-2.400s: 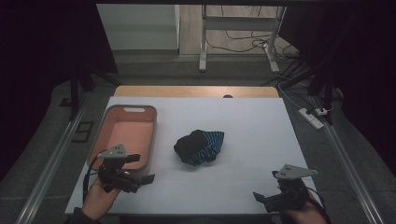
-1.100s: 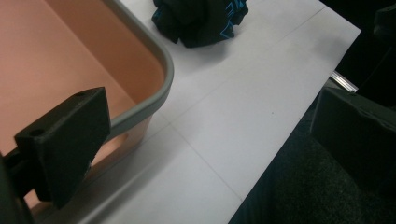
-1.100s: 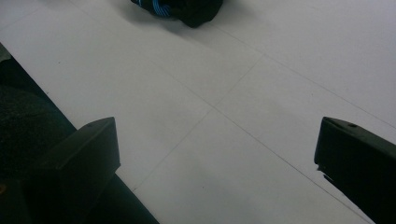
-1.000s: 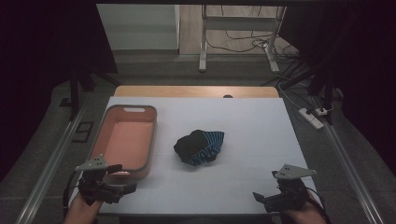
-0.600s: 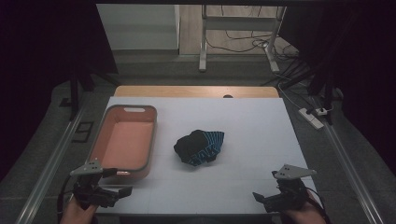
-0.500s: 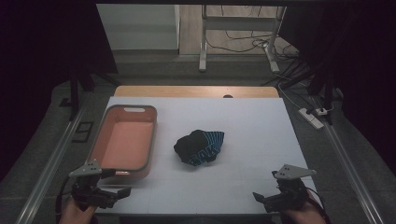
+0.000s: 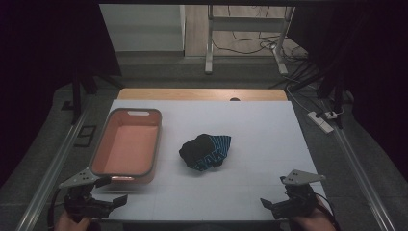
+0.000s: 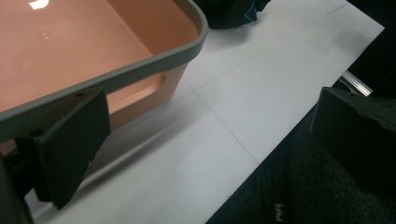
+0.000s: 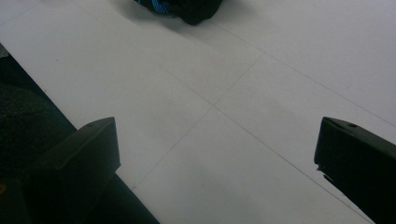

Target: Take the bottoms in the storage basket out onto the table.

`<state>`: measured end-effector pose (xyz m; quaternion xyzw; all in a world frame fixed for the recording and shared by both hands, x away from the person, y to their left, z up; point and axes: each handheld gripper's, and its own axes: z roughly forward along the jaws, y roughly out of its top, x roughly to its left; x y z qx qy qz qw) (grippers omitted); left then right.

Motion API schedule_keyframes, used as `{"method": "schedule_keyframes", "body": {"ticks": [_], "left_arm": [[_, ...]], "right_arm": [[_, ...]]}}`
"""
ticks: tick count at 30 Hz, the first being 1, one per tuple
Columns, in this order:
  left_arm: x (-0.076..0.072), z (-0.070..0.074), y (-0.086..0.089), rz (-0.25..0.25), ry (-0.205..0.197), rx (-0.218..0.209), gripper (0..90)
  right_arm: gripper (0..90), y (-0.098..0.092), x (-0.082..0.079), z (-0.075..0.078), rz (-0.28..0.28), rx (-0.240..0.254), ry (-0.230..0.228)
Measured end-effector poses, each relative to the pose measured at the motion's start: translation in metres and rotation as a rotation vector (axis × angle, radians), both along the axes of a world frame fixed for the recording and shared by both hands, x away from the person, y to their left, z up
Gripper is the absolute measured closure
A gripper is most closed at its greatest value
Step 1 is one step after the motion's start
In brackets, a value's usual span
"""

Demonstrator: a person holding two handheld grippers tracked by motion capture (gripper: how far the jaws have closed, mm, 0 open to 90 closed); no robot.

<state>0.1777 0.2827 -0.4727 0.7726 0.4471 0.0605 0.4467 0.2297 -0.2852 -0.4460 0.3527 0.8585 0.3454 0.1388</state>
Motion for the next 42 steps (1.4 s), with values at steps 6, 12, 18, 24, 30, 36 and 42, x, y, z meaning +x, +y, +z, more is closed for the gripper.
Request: {"method": "schedule_keyframes", "body": {"ticks": [6,12,18,24,30,36,42], "left_arm": [[-0.003,0.001,0.002,0.008,-0.011,0.017,0.0],[-0.005,0.001,0.002,0.014,-0.018,0.039,0.0],[-0.009,0.001,0.005,0.028,-0.02,0.053,0.0],[-0.013,0.002,0.009,0.043,-0.022,0.054,0.0],[-0.015,0.001,0.012,0.053,-0.019,0.067,0.0],[-0.018,0.001,0.012,0.056,-0.014,0.091,0.0],[-0.022,0.001,0.013,0.06,-0.006,0.104,0.0]], "right_arm": [[0.1,0.0,0.0,0.0,-0.001,0.0,0.0],[0.0,0.0,0.0,0.0,-0.001,0.0,0.0],[0.1,0.0,0.0,0.0,-0.003,0.001,0.0],[0.1,-0.001,0.0,0.0,-0.006,0.004,0.003],[0.1,-0.001,-0.001,0.0,-0.009,0.004,0.003],[0.1,-0.002,-0.001,0.0,-0.013,0.006,0.002],[0.0,-0.002,-0.001,0.0,-0.017,0.013,0.0]]}}
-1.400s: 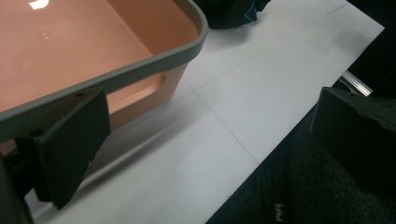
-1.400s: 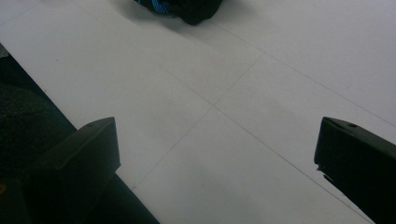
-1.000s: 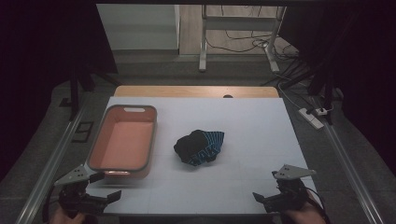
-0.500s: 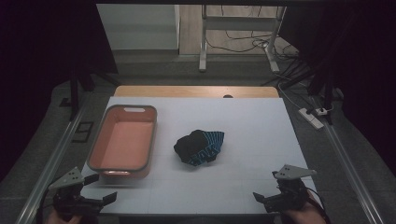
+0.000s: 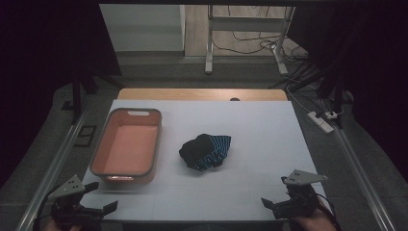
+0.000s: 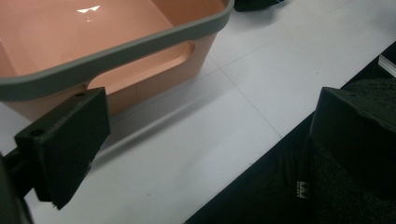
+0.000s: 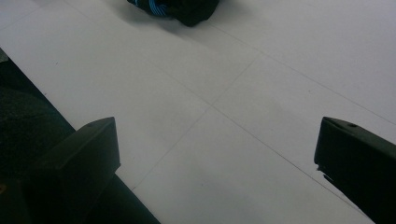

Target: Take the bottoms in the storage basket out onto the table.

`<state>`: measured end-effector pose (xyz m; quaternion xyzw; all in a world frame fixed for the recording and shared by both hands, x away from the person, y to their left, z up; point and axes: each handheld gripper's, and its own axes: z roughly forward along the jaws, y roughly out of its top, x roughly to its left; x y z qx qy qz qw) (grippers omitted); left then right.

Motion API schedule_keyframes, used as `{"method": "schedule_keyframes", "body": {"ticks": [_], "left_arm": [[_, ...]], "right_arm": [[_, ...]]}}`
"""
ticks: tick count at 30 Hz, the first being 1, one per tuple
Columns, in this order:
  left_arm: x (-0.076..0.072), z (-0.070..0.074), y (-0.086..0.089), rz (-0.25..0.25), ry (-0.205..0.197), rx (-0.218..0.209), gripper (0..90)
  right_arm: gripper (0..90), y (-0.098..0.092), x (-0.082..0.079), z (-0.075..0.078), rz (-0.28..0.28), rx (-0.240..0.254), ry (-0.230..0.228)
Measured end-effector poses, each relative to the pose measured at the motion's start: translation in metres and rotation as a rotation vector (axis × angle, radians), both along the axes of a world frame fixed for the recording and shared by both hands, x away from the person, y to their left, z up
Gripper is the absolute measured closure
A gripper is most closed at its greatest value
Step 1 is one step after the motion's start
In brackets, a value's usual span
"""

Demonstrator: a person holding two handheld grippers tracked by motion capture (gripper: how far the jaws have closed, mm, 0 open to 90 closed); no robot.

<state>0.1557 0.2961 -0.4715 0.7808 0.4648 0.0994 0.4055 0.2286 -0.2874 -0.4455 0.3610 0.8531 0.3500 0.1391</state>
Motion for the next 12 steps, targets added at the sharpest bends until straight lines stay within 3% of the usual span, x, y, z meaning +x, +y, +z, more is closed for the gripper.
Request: {"method": "schedule_keyframes", "body": {"ticks": [10,12], "left_arm": [[-0.0002,-0.0017,-0.0042,-0.021,0.052,0.056,0.0],[0.0008,-0.0014,-0.0042,-0.024,0.053,0.049,0.0]], "right_arm": [[0.1,0.0005,-0.0001,-0.0001,0.0,-0.003,0.001],[0.0,0.0003,-0.0001,-0.0004,0.0,-0.005,0.001]]}}
